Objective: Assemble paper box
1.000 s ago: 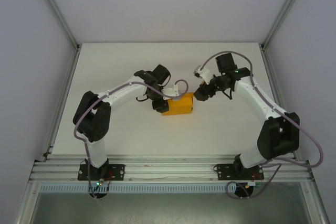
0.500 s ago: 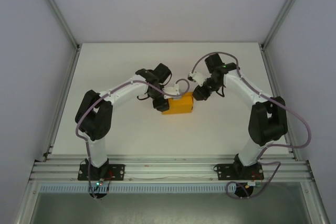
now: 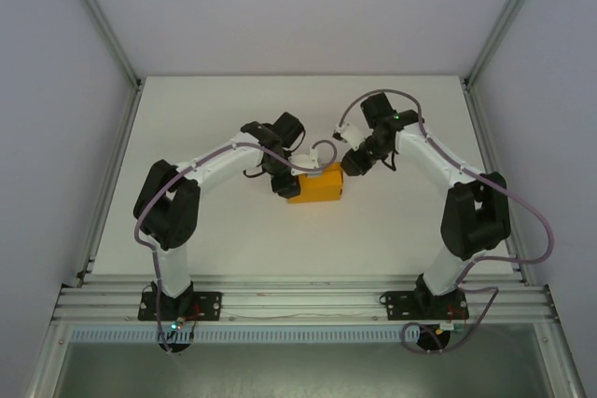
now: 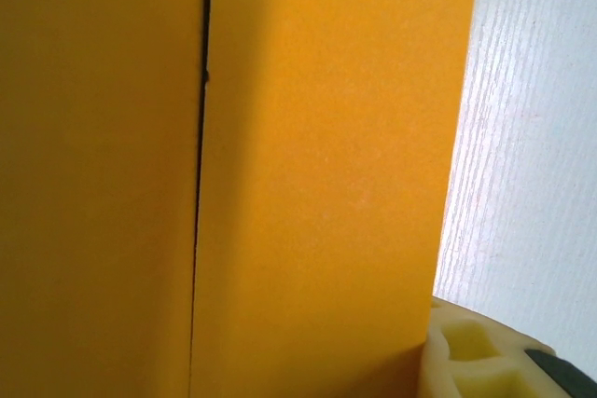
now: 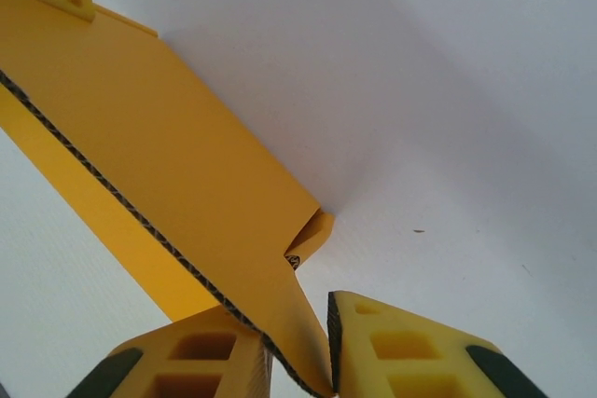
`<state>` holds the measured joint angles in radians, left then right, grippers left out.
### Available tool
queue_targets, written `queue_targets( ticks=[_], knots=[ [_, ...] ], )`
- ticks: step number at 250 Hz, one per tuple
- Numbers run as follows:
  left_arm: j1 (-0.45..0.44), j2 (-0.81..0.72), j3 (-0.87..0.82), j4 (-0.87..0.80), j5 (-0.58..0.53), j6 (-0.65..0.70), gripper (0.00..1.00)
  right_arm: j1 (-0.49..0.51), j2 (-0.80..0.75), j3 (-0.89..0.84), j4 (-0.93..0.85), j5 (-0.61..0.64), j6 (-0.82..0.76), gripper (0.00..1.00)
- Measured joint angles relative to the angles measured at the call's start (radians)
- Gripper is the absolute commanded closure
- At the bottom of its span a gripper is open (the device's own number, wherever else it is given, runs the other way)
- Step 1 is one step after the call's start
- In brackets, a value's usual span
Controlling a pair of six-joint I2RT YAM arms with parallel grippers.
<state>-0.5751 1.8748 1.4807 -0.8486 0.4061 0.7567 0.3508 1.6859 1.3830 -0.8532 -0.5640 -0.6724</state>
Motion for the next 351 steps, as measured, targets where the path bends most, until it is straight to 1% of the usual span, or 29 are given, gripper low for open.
queue_targets(
  ticks=[18,38,68,86,103,130,147,181,216,250,280,331,351],
  knots=[
    [0.000,0.000,0.000,0.002,-0.002,0.000,0.76,0.002,0.000,0.013,-0.007,-0.002,0.002,0.89],
    [0.001,0.000,0.005,0.003,-0.003,0.000,0.76,0.004,0.000,0.023,-0.019,-0.006,-0.003,1.00],
    [0.001,0.000,0.007,0.003,-0.006,0.000,0.76,0.004,0.000,0.024,-0.023,-0.011,0.019,1.00],
    [0.001,0.000,0.008,0.004,-0.011,-0.005,0.76,0.006,-0.005,0.016,-0.002,-0.012,0.074,1.00],
    [0.002,0.000,0.009,0.005,-0.018,-0.013,0.76,0.019,-0.035,-0.042,0.079,0.010,0.185,1.00],
    [0.006,0.002,0.009,0.010,-0.021,-0.026,0.76,0.060,-0.116,-0.155,0.227,0.093,0.469,1.00],
    [0.006,0.003,0.009,0.015,-0.022,-0.028,0.76,0.093,-0.166,-0.231,0.319,0.157,0.615,1.00],
    [0.007,0.009,0.009,0.015,-0.023,-0.034,0.76,0.175,-0.210,-0.287,0.380,0.325,0.813,1.00],
    [0.007,0.010,0.009,0.026,-0.021,-0.045,0.76,0.200,-0.228,-0.328,0.438,0.390,0.944,1.00],
    [0.007,0.010,0.009,0.030,-0.021,-0.051,0.76,0.208,-0.250,-0.378,0.507,0.407,1.006,1.00],
    [0.007,0.010,0.009,0.030,-0.022,-0.057,0.76,0.215,-0.261,-0.414,0.563,0.422,1.012,1.00],
    [0.007,0.011,0.007,0.030,-0.022,-0.061,0.75,0.250,-0.288,-0.491,0.661,0.500,0.932,1.00],
    [0.008,0.011,0.002,0.032,-0.023,-0.062,0.73,0.260,-0.296,-0.527,0.718,0.521,0.902,1.00]
  ],
)
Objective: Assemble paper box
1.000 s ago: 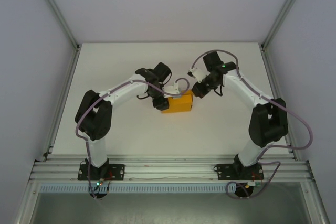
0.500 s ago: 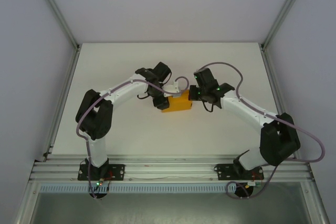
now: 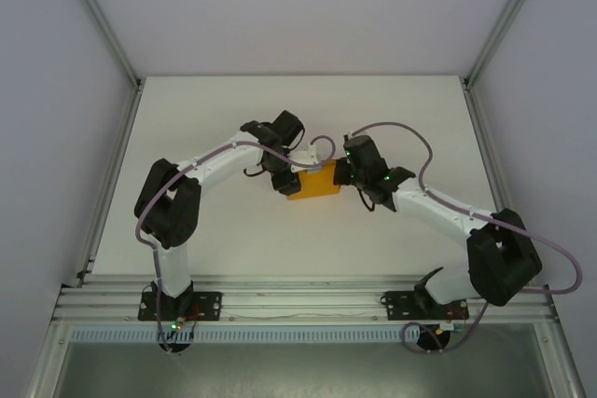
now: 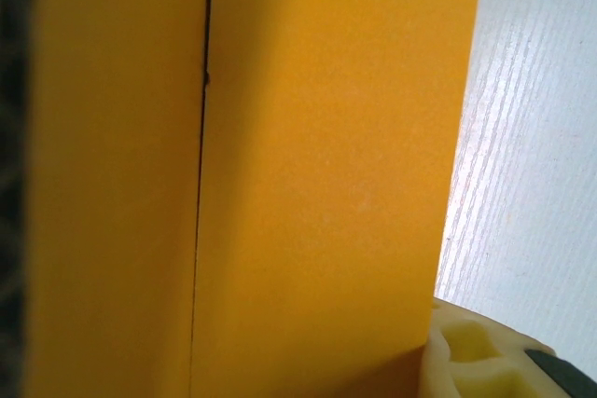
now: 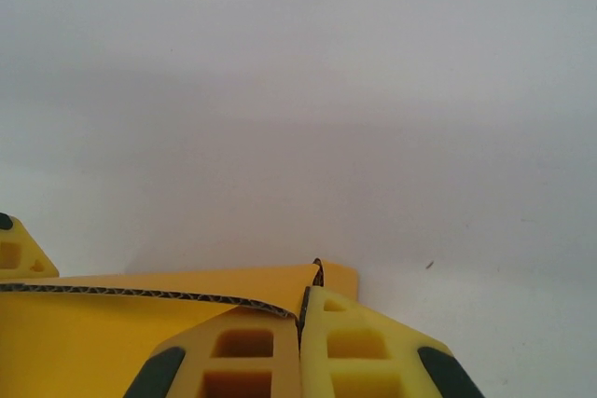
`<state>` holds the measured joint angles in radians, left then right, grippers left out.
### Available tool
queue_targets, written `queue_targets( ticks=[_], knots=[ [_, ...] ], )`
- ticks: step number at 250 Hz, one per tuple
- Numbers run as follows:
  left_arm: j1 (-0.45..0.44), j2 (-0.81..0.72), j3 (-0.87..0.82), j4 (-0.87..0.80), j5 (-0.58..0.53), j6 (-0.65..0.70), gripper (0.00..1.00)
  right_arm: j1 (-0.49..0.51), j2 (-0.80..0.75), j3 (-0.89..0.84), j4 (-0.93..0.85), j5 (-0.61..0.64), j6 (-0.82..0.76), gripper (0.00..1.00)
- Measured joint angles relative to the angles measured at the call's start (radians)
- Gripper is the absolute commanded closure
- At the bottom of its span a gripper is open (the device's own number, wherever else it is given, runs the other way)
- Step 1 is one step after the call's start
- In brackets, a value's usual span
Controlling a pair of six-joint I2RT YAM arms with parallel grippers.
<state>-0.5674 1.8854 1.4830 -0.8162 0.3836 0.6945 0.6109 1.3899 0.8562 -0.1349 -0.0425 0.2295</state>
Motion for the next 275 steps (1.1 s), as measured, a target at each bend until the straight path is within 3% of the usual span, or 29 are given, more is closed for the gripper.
queue_targets(
  ticks=[110,175,218,249,275],
  knots=[
    [0.006,0.000,-0.001,0.009,-0.001,-0.045,0.61,0.026,-0.007,-0.189,0.354,0.071,-0.064,1.00],
    [0.004,-0.010,-0.008,0.058,-0.003,-0.073,0.28,0.047,-0.016,-0.193,0.353,0.089,-0.066,1.00],
    [0.004,-0.093,-0.059,0.115,-0.004,-0.107,0.15,0.056,-0.029,-0.175,0.298,0.097,-0.048,1.00],
    [0.004,-0.194,-0.125,0.162,-0.037,-0.152,0.15,0.065,-0.029,-0.151,0.252,0.116,-0.029,1.00],
    [0.004,-0.274,-0.189,0.207,-0.103,-0.205,0.26,0.069,-0.026,-0.133,0.215,0.132,-0.007,1.00]
  ],
)
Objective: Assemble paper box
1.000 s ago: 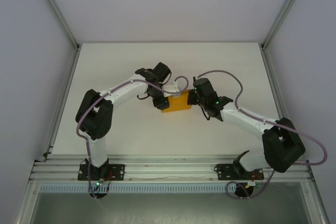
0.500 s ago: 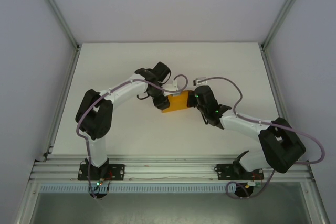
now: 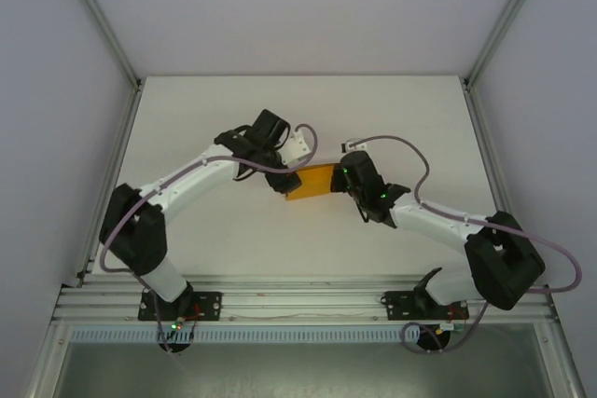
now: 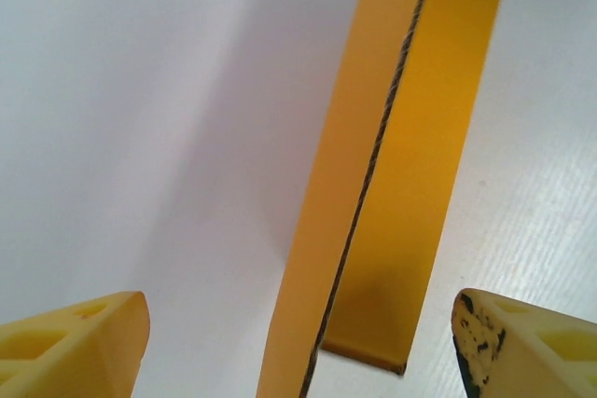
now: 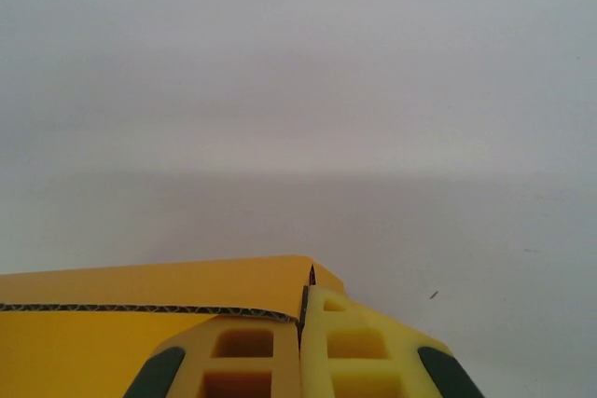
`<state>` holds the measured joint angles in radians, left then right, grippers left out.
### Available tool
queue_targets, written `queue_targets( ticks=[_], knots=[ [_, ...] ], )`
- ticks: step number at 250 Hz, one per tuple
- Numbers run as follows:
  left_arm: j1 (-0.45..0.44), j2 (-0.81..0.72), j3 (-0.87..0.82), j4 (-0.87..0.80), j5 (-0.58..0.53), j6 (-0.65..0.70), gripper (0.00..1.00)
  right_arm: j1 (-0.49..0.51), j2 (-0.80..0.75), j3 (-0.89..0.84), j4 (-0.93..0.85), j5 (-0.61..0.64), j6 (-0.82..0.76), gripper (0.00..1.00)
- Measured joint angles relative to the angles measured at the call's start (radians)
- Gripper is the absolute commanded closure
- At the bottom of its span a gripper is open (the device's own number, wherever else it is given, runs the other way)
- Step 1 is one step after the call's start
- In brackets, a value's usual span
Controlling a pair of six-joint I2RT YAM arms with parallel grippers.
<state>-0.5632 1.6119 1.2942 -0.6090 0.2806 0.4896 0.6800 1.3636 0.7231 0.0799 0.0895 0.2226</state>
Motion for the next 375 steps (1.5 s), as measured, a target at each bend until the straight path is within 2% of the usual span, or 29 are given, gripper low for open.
queue_targets(
  ticks=[22,50,78,94,146,163,177,200,247,286,331,375],
  knots=[
    [0.000,-0.037,-0.029,0.005,-0.048,-0.060,0.45,0.000,0.004,0.019,-0.034,0.006,0.019,1.00],
    [0.000,-0.047,-0.040,0.012,-0.074,-0.126,0.54,0.000,0.010,0.042,-0.071,0.008,0.036,1.00],
    [0.000,-0.044,-0.053,0.016,-0.083,-0.169,0.80,0.000,0.014,0.056,-0.096,0.008,0.042,1.00],
    [0.000,-0.039,-0.052,0.017,-0.086,-0.182,0.88,0.000,0.016,0.063,-0.109,0.010,0.048,1.00],
    [0.000,-0.034,-0.053,0.025,-0.075,-0.203,0.91,0.010,0.037,0.099,-0.155,0.034,0.072,1.00],
    [0.000,-0.034,-0.059,0.035,-0.072,-0.220,1.00,0.016,0.046,0.112,-0.168,0.048,0.077,1.00],
    [0.000,-0.034,-0.061,0.039,-0.074,-0.238,1.00,0.020,0.053,0.122,-0.178,0.060,0.084,1.00],
    [0.000,-0.034,-0.062,0.057,-0.071,-0.299,1.00,0.023,0.061,0.134,-0.196,0.077,0.103,1.00],
    [0.003,-0.019,-0.042,0.072,0.036,-0.520,1.00,0.034,0.066,0.157,-0.265,0.145,0.172,1.00],
    [0.005,0.008,-0.004,0.041,0.062,-0.647,1.00,0.042,0.067,0.159,-0.284,0.177,0.206,1.00],
    [0.026,0.077,0.086,-0.040,0.079,-0.742,1.00,0.062,0.073,0.166,-0.299,0.209,0.228,1.00],
    [0.024,0.098,0.088,-0.052,0.059,-0.785,1.00,0.075,0.072,0.166,-0.300,0.225,0.231,1.00]
  ],
)
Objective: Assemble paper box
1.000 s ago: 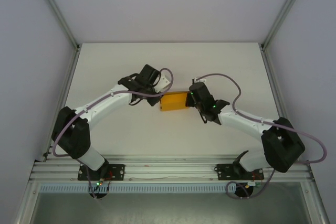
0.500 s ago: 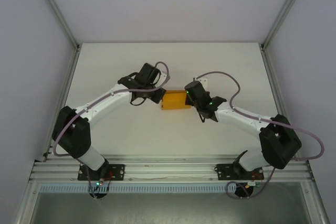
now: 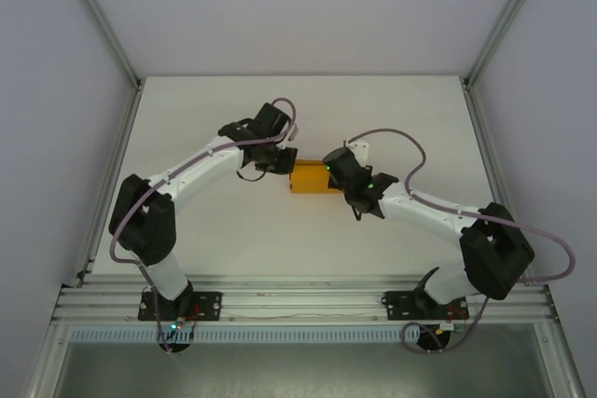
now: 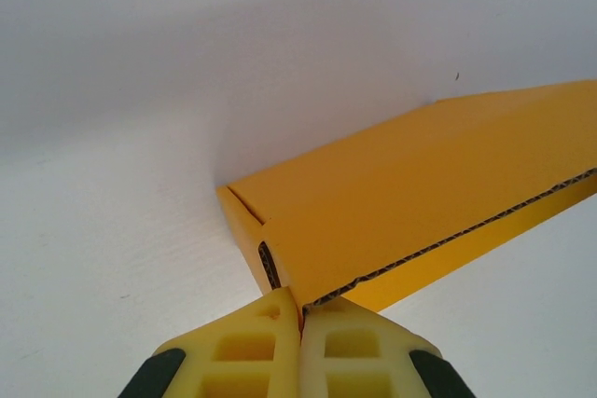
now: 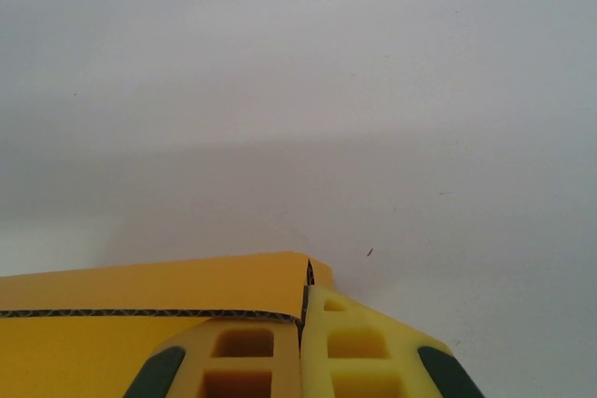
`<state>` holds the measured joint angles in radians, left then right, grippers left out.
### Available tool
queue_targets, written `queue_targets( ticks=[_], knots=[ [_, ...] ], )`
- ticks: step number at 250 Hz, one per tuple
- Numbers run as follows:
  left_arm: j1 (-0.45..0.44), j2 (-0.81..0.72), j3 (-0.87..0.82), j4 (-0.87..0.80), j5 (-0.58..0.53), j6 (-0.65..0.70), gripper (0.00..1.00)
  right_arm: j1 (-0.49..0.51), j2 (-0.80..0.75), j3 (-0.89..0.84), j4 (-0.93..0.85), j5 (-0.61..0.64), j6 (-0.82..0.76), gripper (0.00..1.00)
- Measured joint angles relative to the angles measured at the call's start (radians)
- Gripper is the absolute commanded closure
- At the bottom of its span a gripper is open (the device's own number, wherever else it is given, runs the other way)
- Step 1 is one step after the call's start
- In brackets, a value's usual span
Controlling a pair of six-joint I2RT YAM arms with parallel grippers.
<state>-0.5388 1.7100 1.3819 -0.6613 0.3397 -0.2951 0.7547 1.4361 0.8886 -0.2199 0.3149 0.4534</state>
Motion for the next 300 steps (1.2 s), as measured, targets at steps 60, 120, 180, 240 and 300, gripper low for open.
queue_targets(
  ticks=[60,120,180,240,300],
  knots=[
    [-0.031,-0.057,-0.135,0.155,-0.072,0.000,1.00,0.002,-0.002,-0.035,0.066,0.015,-0.010,1.00],
    [-0.048,-0.088,-0.250,0.298,-0.115,-0.007,1.00,0.004,-0.021,-0.146,0.246,0.019,-0.058,0.99],
    [-0.050,-0.102,-0.286,0.359,-0.127,-0.019,1.00,0.004,-0.044,-0.176,0.291,0.002,-0.117,0.93],
    [-0.051,-0.103,-0.293,0.378,-0.135,-0.018,1.00,0.008,-0.100,-0.185,0.237,-0.086,-0.130,0.54],
    [-0.064,-0.096,-0.273,0.357,-0.135,-0.010,1.00,-0.001,-0.243,-0.183,0.186,-0.159,-0.153,0.41]
  ],
)
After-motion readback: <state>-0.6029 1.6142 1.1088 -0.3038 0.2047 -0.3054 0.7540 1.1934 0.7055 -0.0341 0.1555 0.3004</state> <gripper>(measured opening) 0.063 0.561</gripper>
